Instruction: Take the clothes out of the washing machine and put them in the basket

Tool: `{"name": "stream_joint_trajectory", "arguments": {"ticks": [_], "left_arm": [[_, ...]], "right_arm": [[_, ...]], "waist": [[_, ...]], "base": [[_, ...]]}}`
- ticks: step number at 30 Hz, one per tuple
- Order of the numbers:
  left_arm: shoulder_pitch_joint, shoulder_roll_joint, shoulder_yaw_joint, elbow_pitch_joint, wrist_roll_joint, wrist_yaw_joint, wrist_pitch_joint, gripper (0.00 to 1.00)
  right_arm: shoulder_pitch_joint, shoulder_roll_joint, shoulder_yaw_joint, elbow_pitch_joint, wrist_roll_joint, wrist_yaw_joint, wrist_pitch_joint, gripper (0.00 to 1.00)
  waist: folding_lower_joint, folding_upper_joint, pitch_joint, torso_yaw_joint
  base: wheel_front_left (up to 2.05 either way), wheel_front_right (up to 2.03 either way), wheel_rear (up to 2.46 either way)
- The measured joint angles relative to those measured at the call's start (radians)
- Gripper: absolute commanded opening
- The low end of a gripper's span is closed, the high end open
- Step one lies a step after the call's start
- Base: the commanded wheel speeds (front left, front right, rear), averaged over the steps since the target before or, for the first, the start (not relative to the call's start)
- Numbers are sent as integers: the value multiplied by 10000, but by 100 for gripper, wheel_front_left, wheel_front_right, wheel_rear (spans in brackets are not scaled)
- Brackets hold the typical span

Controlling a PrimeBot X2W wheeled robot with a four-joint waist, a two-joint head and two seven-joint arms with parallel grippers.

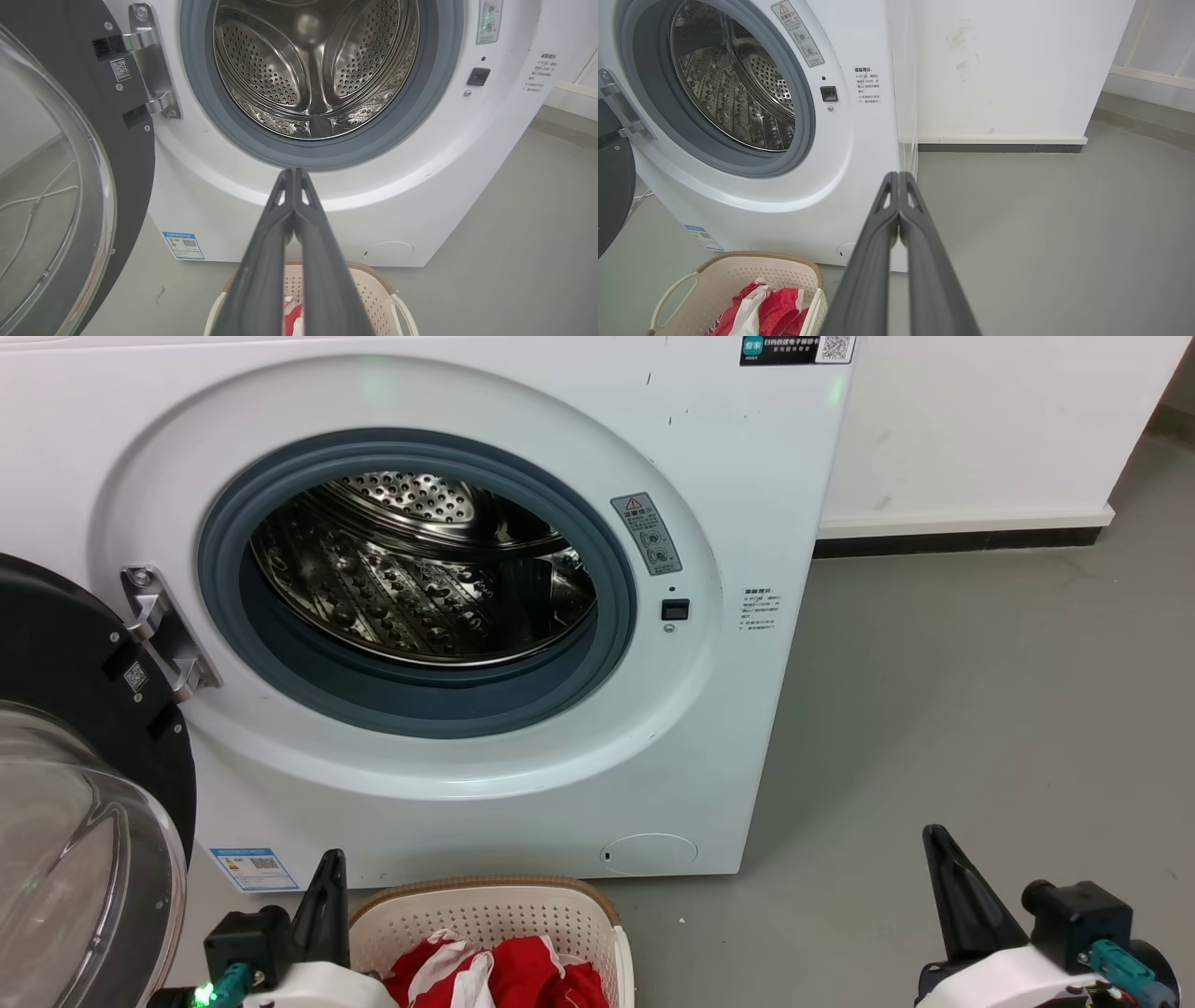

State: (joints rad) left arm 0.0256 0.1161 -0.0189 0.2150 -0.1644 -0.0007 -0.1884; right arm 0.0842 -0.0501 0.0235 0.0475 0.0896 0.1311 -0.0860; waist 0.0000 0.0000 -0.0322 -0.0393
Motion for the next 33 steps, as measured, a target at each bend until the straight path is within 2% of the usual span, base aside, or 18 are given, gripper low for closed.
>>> {"name": "stream_joint_trajectory", "arguments": {"ticks": [17,33], "left_arm": [[-158,-138,247,25,-3237,-261,627,0],[-372,-267,489,61,-5728,-497,1139,0]], "right_arm": [[-273,-146,-59,483,3614,-2,257,0],[-645,-238,-159,796,6326,-2,520,0]], "waist": [[0,0,48,55],[-1,0,94,106]], "base": [[0,0,0],[0,0,0]]}}
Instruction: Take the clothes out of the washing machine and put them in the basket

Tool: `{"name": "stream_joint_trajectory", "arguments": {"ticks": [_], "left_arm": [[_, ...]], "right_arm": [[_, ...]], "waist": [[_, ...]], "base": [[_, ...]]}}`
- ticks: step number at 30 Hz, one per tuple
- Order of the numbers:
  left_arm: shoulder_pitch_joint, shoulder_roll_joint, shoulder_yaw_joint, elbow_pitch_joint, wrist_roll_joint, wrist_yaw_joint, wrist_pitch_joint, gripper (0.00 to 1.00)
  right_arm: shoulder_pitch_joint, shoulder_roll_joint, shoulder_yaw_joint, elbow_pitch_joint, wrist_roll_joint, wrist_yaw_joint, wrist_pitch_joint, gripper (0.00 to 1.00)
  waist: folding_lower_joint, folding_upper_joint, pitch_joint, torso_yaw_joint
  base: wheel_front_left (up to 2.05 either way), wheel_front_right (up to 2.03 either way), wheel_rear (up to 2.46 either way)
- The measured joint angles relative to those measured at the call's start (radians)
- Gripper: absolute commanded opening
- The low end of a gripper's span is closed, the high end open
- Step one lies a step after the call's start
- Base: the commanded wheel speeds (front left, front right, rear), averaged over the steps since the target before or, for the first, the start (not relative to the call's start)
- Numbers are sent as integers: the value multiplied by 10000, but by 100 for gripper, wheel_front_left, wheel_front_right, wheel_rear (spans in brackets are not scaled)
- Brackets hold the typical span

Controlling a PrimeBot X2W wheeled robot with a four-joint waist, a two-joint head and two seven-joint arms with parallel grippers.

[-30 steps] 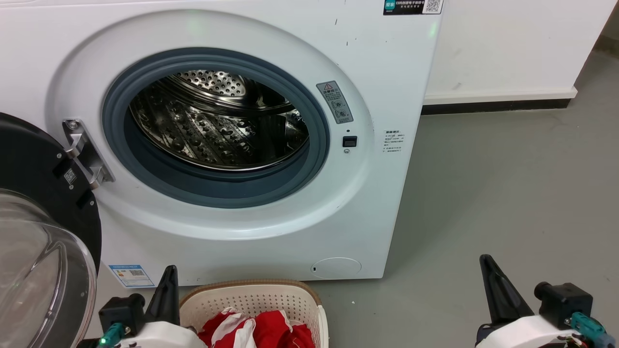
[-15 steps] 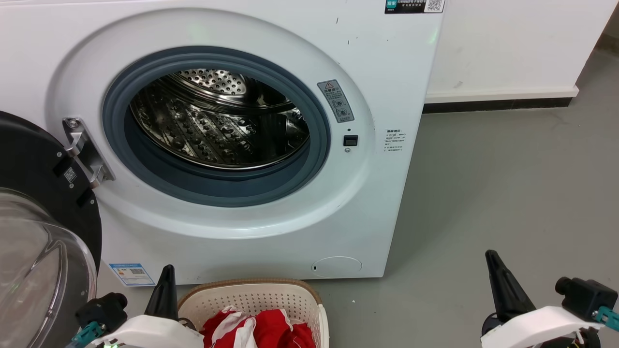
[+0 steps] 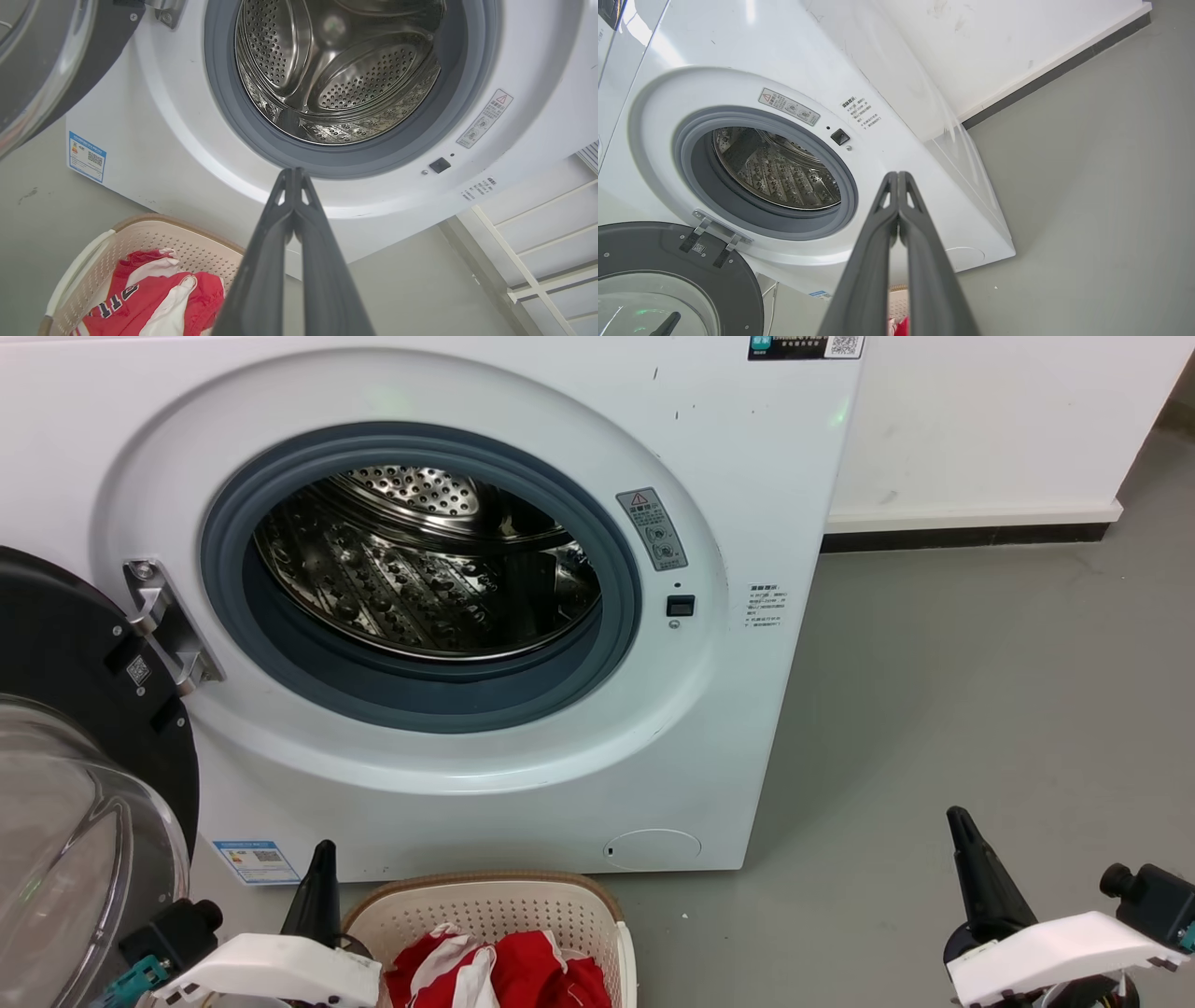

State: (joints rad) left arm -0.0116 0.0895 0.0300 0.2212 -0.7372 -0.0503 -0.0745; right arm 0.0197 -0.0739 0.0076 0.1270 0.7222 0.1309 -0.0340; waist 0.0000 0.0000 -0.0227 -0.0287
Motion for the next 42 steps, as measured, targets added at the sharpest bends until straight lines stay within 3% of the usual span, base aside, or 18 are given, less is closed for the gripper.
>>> {"name": "stream_joint_trajectory", "arguments": {"ticks": [42], "left_arm": [[-532,-226,458,128,-4911,-456,1068,0]], "right_arm": [[-642,-63,-395,650,5235,0,606,0]], "waist": [[1,0,121,135]], "base": [[0,0,0]]}}
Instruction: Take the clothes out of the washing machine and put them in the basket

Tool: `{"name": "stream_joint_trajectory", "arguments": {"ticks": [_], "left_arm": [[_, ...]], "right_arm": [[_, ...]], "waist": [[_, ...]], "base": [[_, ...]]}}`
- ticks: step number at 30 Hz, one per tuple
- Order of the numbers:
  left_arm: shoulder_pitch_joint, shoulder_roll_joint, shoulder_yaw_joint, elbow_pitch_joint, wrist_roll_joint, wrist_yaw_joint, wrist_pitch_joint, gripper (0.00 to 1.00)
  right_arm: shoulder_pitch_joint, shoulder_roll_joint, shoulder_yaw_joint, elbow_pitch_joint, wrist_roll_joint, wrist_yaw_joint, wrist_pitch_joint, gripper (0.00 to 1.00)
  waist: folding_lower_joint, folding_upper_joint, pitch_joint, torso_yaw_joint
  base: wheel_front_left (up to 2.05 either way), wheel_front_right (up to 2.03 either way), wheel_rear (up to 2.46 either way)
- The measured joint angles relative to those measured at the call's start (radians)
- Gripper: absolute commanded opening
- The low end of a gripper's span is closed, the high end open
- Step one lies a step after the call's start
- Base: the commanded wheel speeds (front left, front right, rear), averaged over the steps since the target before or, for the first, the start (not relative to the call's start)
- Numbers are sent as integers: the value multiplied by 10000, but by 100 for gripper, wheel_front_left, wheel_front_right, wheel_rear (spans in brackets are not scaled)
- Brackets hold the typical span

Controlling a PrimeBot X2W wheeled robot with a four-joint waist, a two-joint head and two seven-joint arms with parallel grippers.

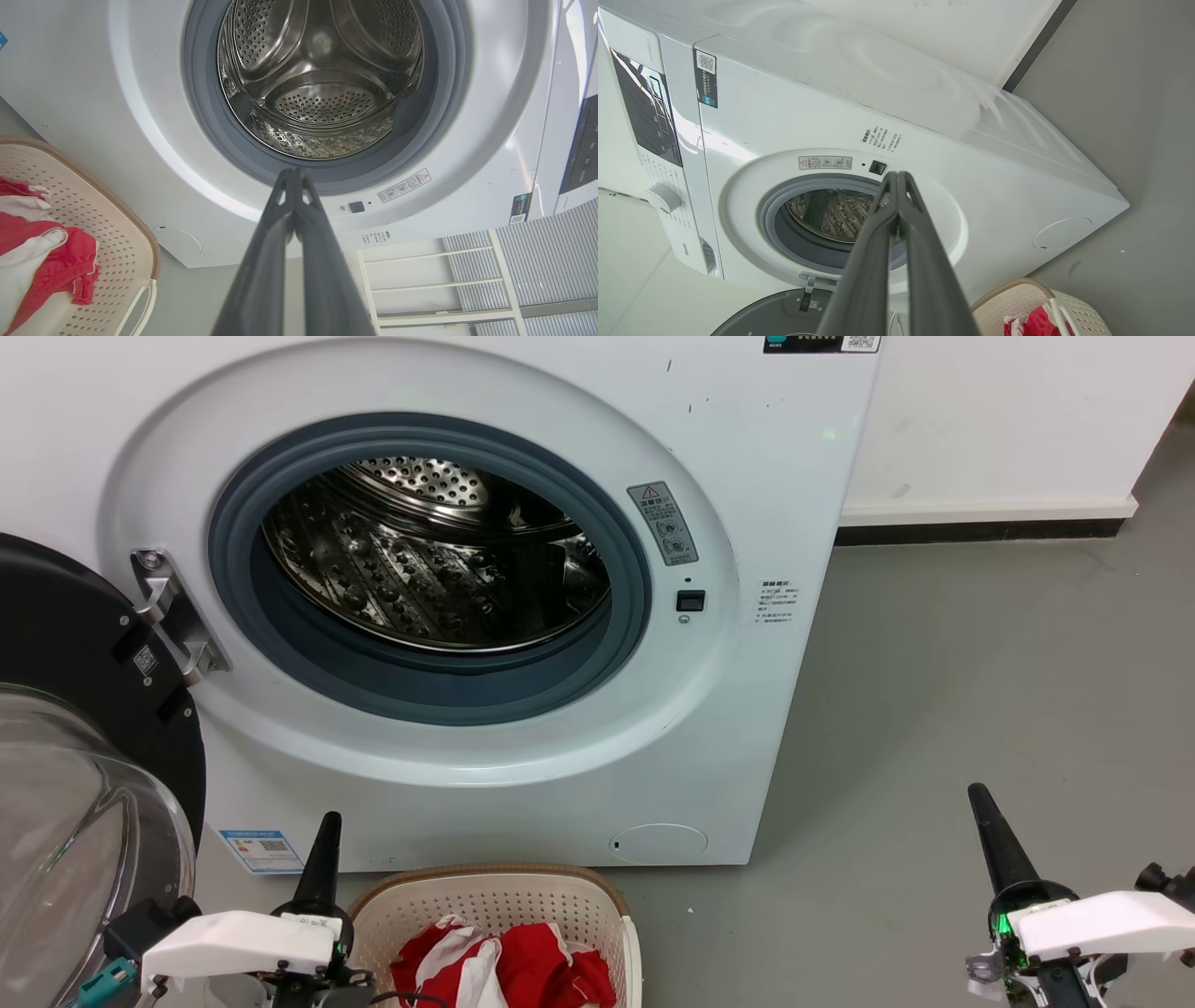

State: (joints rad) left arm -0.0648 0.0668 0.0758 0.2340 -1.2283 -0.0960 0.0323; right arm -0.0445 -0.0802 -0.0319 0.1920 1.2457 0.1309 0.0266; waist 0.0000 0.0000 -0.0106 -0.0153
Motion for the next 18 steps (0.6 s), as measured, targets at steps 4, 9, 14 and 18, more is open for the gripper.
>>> {"name": "stream_joint_trajectory", "arguments": {"ticks": [4,9,14,18], "left_arm": [[-30,-21,44,13,-476,-13,94,0],[-69,-48,94,29,-928,-71,194,0],[-116,-61,148,44,-1356,-100,282,0],[-192,-71,184,50,-1695,-142,359,0]], "right_arm": [[-83,0,-54,54,472,0,63,0],[-158,2,-102,109,955,0,109,0],[-183,2,-151,169,1411,0,188,0],[-199,4,-190,217,1743,0,238,0]], "waist": [[0,0,14,16],[0,0,29,32],[0,0,43,48],[0,0,55,61]], "base": [[0,0,0],[0,0,0],[0,0,0],[0,0,0]]}}
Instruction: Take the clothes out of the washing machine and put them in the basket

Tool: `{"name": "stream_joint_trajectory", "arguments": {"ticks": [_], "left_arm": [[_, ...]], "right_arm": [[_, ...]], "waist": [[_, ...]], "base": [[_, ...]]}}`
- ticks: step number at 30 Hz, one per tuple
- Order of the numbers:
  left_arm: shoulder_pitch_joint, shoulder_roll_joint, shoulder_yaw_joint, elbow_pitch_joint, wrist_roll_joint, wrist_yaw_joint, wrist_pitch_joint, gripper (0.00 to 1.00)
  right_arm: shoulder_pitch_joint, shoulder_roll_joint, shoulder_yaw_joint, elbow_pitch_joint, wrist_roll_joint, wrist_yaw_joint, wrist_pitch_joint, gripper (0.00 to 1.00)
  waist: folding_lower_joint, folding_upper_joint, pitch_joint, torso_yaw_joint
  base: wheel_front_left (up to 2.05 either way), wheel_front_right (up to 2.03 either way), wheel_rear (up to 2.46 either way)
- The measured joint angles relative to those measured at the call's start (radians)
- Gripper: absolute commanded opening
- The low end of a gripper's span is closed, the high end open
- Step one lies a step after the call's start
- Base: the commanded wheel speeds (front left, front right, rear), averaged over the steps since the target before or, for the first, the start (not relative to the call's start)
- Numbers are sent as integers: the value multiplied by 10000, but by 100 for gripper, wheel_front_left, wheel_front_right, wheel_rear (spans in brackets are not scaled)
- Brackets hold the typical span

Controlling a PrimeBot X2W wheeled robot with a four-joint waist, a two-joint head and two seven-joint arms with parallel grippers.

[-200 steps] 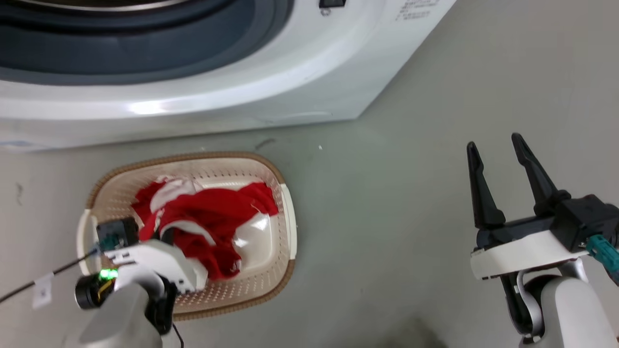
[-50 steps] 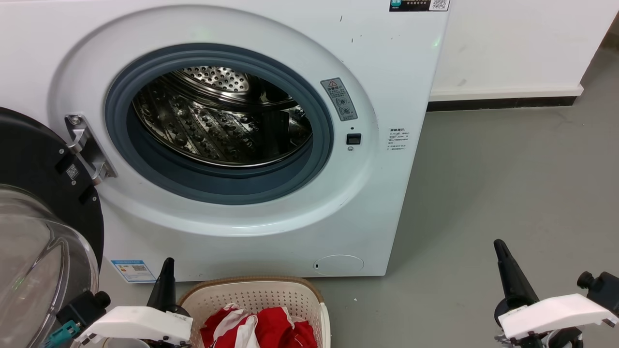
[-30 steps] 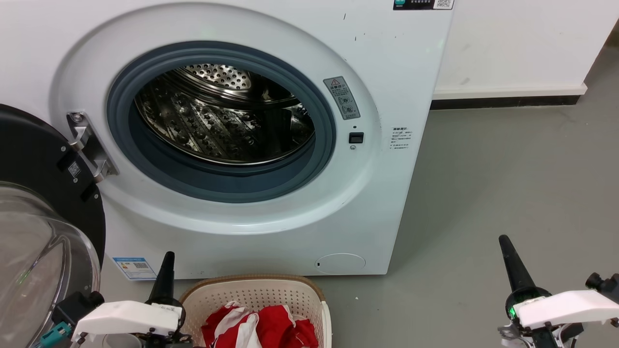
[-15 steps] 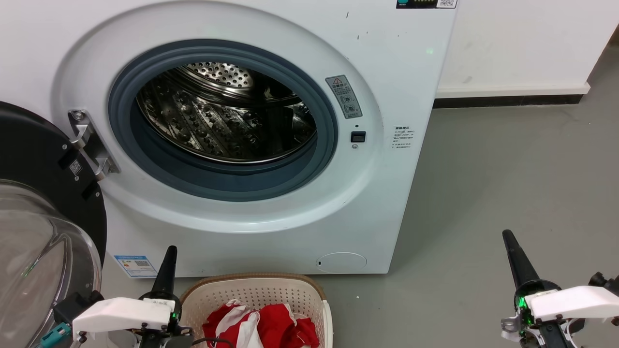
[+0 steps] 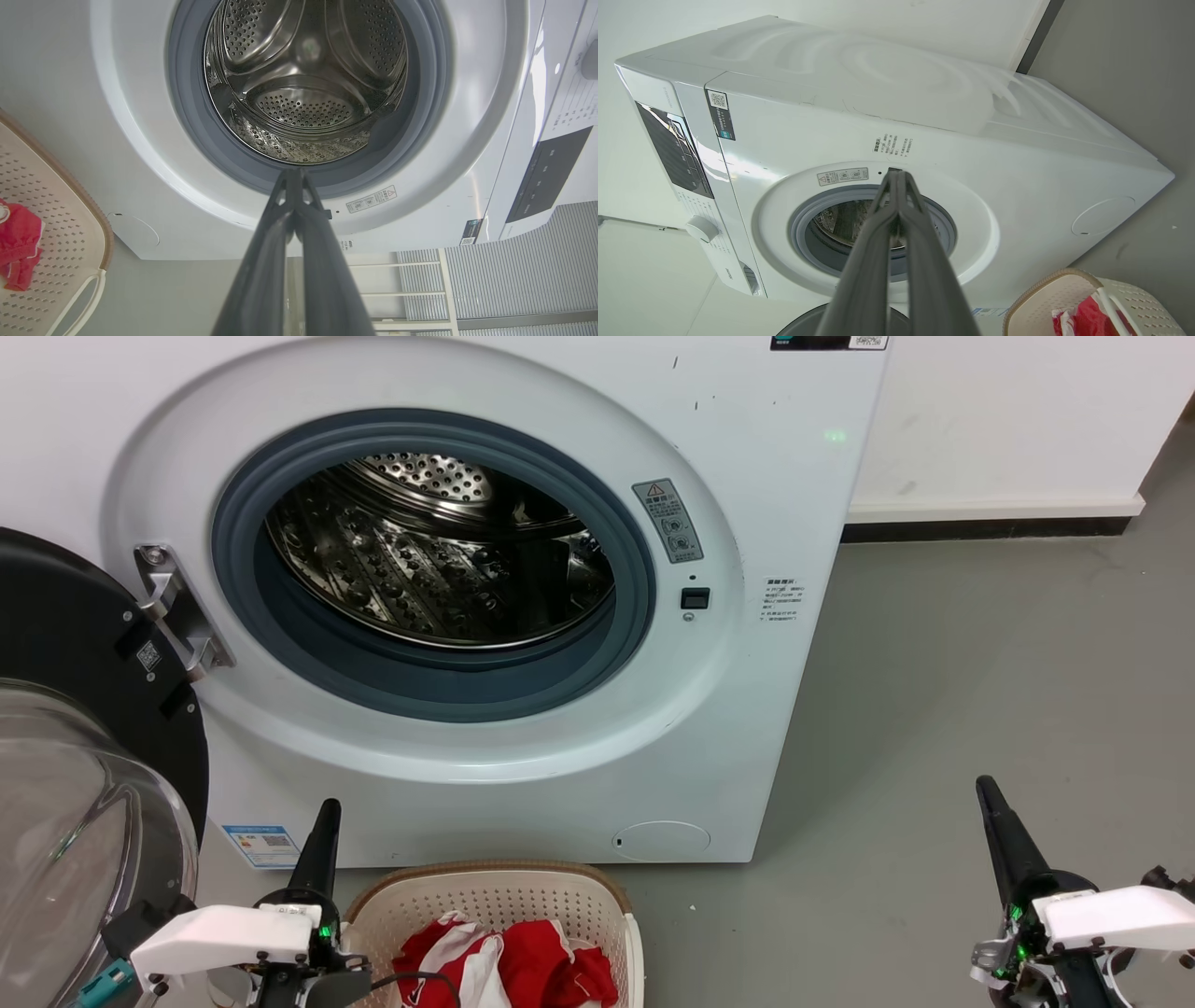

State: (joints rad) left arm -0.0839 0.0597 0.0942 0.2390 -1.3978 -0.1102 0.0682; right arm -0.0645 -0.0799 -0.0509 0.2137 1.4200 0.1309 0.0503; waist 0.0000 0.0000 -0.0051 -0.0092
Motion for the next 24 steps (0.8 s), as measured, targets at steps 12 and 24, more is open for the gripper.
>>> {"name": "stream_joint_trajectory", "arguments": {"ticks": [12,24], "left_arm": [[-53,-36,82,33,-940,-61,190,0],[-190,-71,155,54,-1799,-161,393,0]], "right_arm": [[-181,8,-109,130,982,-2,136,0],[-286,21,-224,245,1852,-2,288,0]], "waist": [[0,0,35,38],[0,0,69,77]], "base": [[0,0,0],[0,0,0]]}}
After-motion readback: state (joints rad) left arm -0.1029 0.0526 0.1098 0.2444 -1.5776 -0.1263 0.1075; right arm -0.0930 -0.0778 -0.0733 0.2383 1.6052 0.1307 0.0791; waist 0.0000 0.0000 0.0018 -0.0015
